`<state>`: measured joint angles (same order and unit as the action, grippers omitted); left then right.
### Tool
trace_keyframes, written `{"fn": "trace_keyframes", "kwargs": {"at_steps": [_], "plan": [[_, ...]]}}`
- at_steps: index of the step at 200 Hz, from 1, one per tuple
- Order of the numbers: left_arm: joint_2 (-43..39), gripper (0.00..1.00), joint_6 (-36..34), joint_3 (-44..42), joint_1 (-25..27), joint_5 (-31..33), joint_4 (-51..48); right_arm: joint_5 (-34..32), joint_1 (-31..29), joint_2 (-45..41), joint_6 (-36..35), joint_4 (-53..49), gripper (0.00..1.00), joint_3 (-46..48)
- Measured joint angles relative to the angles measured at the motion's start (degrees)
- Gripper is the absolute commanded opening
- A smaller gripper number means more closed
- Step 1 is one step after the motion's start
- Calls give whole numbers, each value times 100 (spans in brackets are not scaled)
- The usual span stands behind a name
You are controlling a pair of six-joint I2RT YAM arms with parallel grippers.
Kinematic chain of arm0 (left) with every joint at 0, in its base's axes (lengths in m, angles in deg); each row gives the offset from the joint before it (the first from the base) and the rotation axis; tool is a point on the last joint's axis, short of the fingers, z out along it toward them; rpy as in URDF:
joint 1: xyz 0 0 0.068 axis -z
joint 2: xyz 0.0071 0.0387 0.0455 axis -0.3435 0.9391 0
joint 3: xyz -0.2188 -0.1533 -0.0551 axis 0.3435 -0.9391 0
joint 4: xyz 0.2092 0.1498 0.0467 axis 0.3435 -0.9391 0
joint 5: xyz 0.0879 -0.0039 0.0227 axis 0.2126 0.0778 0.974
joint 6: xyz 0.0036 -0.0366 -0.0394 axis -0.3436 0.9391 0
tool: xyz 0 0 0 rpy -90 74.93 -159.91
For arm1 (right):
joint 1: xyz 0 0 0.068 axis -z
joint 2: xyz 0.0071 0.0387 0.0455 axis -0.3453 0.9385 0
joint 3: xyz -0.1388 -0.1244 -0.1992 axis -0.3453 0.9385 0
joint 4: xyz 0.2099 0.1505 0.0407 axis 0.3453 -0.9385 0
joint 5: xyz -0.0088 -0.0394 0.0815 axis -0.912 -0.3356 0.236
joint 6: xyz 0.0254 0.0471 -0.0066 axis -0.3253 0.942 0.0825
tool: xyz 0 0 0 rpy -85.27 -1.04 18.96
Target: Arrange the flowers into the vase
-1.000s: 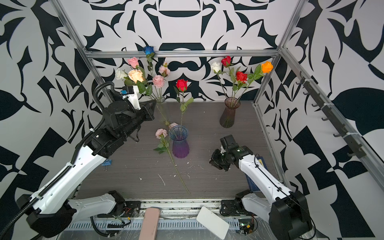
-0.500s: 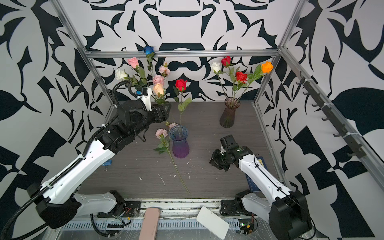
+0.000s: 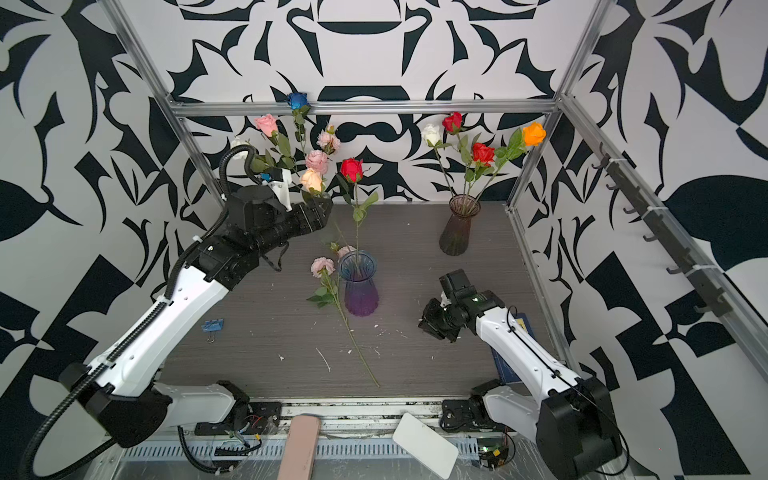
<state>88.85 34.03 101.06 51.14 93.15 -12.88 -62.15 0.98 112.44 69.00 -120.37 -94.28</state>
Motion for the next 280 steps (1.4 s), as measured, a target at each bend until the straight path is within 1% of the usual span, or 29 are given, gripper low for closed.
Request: {"fn": "trace_keyframes", "kwargs": {"at_steps": [15,43,58,85,116,129,148,172,192,214,226,237,250,280], "plan": [[76,82,177,37,-129,-203,-68,2,-7,0,-2,0,21,0],[-22,82,367,37,-149,-562,48,37,-61,13,4,42,21,2],[-160,81,433,15,-151,-619,131,39,-103,39,4,81,21,7],[-892,81,605,-535,-186,-496,442,39,-170,70,-9,85,21,9],[-1875,77,811,-1405,-234,-271,1165,13,-256,111,-227,52,21,0],[-2059,76,793,-1534,-245,-205,1381,7,-306,249,-396,-9,22,-63],[-2096,75,741,-1532,-273,-142,1539,-17,-428,610,-656,-87,22,-264],[-2044,67,745,-1532,-389,-66,1408,-142,-855,951,-914,-87,22,-566],[-2116,66,1001,-1690,-553,85,1145,-205,-1318,1174,-957,-31,22,-778],[-2693,68,1362,-2511,-634,289,979,-221,-1775,1550,-942,146,21,-925],[-3108,71,1526,-3016,-638,361,911,-219,-1937,1770,-942,195,19,-968],[-3480,72,1615,-3362,-638,396,837,-201,-2017,1969,-942,212,19,-1005],[-3762,73,1661,-3517,-638,389,754,-201,-2028,2170,-942,151,19,-1086],[-3936,71,1718,-3517,-640,101,691,-203,-2031,2312,-962,105,21,-1353]]}}
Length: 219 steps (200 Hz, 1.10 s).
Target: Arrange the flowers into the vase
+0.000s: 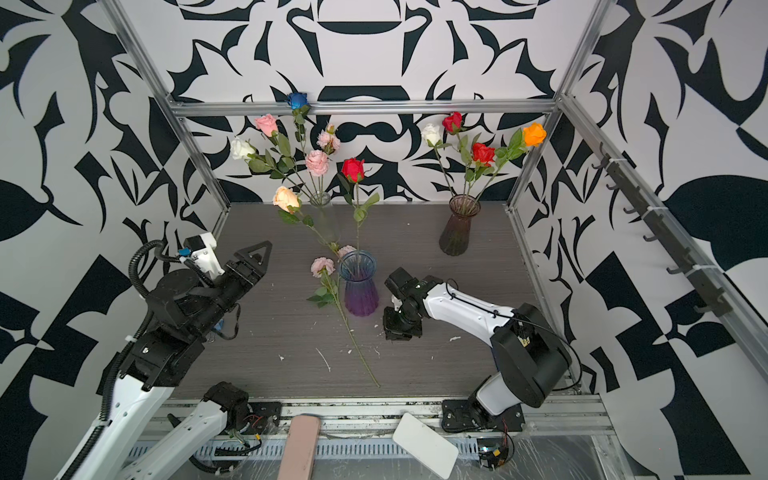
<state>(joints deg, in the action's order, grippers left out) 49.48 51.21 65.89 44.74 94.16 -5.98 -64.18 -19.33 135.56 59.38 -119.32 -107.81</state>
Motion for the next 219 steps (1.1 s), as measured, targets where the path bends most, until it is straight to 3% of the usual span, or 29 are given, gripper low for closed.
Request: {"fn": "trace_keyframes", "kwargs": {"at_steps": [32,66,142,190,219], "plan": [[94,71,376,-343,0,-315,-286,-142,-275,2,-107,-92,23,-149],[9,71,850,-1121,2,-525,-444,-413,-1095,44,-59,-232,25,-157],[236,73,1147,-1921,0,-1307,17,-1095,-2691,647,752,275,30,-52],[-22,73,1217,-2035,0,-1580,168,-1469,-3112,1622,658,-122,30,-839],[-328,73,1344,-2339,0,-1602,286,-1650,-3226,1663,619,-216,30,-918]]}}
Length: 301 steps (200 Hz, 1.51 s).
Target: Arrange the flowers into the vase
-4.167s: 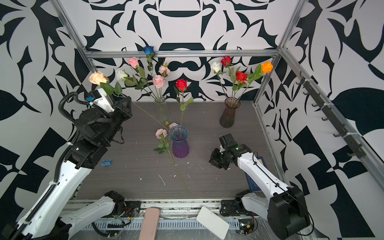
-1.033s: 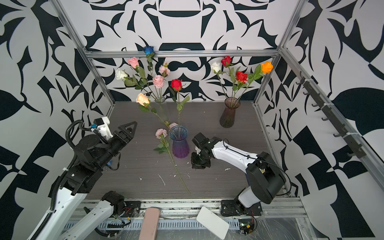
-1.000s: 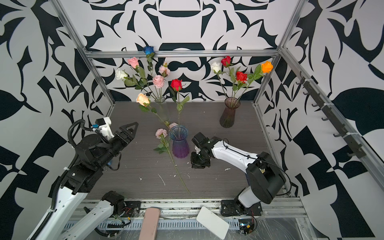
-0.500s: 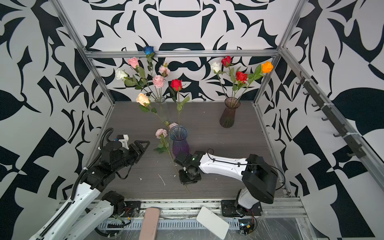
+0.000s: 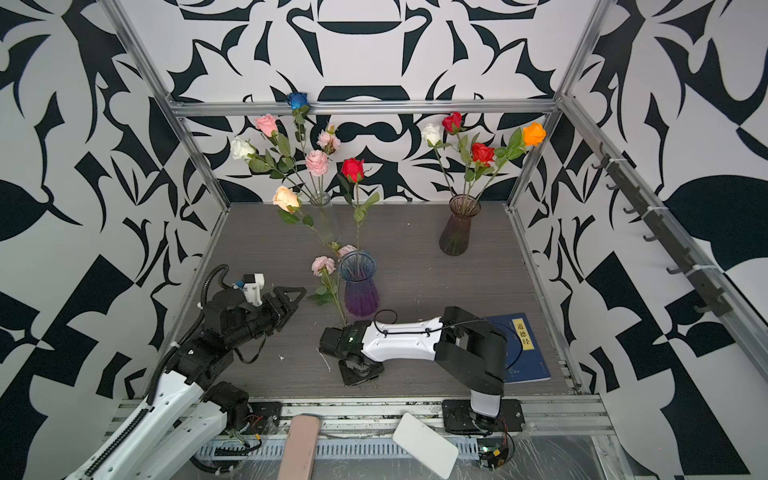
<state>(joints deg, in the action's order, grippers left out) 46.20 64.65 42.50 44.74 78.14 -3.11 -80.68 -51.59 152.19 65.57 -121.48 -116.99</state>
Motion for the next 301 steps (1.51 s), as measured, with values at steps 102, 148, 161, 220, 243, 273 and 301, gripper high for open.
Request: {"fn": "trace_keyframes", "kwargs": {"at_steps": [102,148,161,220,243,273,301], "plan": [[-855,72,413,-365,0,2,-872,-411,-74,-166,-151,-509,48,-160],[-734,72,428,-341,0,-63,-951,-264,-68,146,-236,-476,38,-197],[-702,72,428,-319,0,-87,-975,-210,-68,190,-262,-433,33,-243],[-820,72,334,-313,-7,-111,-1165,-63,-68,710,-623,-839,16,-953],[-872,73,299,-313,-22,-107,-1176,-114,-68,1010,-874,-1034,8,-1399],[-876,73,275,-313,-37,-85,-1204,-221,-68,1335,-1207,-1344,0,-1952],[-837,73,251,-313,-59,-70,-1213,-313,-70,1563,-1578,-1639,0,-2391]]}}
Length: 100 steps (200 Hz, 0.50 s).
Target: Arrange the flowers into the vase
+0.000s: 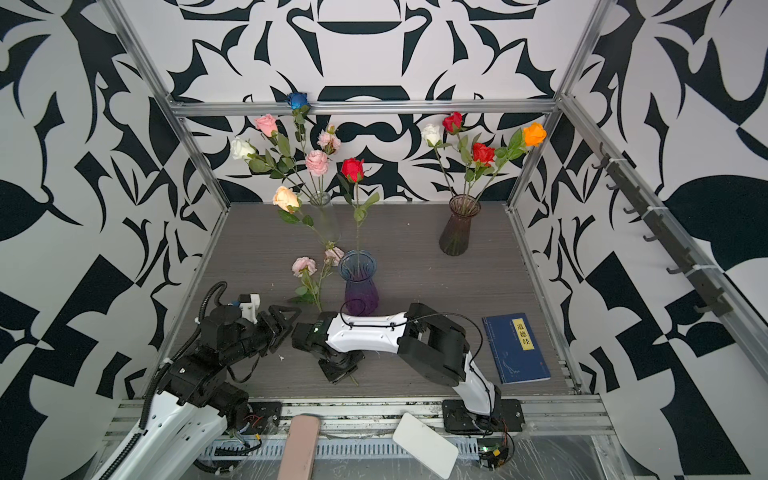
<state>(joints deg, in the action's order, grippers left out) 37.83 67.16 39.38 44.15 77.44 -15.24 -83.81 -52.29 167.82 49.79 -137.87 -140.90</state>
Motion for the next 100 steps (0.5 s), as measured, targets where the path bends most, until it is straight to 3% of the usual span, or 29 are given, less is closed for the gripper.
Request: {"fn": "trace_keyframes", "kwargs": {"at_steps": [85,100], "plan": [[741,73,-33,-15,-26,-146,63,-437,0,87,-710,-487,0,-369],[999,73,-31,-15,-31,-232,144,-485,0,66,-721,-509,15,-369]]}}
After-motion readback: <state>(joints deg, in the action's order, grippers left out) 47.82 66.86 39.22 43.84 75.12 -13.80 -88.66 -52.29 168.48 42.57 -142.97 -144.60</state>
